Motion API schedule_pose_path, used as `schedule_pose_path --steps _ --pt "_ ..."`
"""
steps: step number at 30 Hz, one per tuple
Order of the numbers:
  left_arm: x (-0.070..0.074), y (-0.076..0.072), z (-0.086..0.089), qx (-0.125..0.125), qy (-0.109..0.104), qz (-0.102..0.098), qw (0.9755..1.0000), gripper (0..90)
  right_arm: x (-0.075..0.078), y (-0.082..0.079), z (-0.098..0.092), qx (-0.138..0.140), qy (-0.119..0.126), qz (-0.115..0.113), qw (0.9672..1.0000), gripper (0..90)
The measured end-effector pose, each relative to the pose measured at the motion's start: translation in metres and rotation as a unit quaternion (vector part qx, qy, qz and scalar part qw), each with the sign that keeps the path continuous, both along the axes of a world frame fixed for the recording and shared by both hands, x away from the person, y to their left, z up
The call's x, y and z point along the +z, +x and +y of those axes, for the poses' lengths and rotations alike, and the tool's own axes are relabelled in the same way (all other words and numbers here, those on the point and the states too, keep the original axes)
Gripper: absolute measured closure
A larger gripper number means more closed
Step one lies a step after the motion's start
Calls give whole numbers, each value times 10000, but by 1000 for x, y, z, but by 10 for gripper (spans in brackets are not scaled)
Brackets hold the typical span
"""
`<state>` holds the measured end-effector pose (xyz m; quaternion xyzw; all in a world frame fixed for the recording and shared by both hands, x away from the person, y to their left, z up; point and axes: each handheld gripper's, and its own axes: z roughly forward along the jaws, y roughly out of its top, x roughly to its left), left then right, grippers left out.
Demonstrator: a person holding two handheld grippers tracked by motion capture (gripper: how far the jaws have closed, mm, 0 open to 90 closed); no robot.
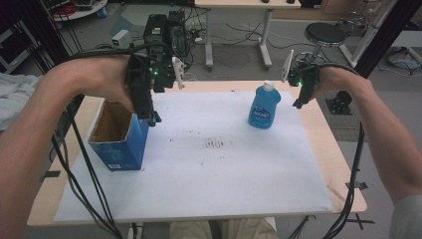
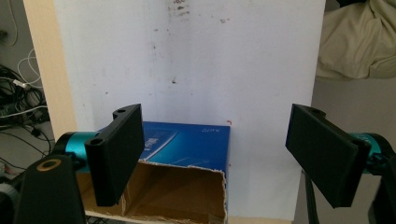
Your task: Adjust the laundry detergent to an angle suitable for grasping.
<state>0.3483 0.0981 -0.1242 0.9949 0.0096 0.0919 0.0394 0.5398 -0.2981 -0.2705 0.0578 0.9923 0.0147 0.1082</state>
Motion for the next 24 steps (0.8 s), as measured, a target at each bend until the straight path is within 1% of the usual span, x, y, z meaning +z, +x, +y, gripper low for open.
schedule_pose_path --steps 5,14,18,21,24 --pt "-1 -1 2 -12 -9 -1 10000 196 2 -2 0 -4 1 -48 10000 131" --pt "-1 -1 3 -14 12 -5 10000 196 3 -3 1 -48 -15 -61 10000 131" --pt "-2 -1 4 42 53 -42 10000 196 4 -5 4 -31 -28 -84 10000 131" --pt "-3 -4 2 -22 84 -18 10000 196 6 -7 4 -51 -20 -116 9999 130" --pt "-4 -6 1 -45 91 -88 9999 196 7 -7 2 -79 0 -134 9999 131"
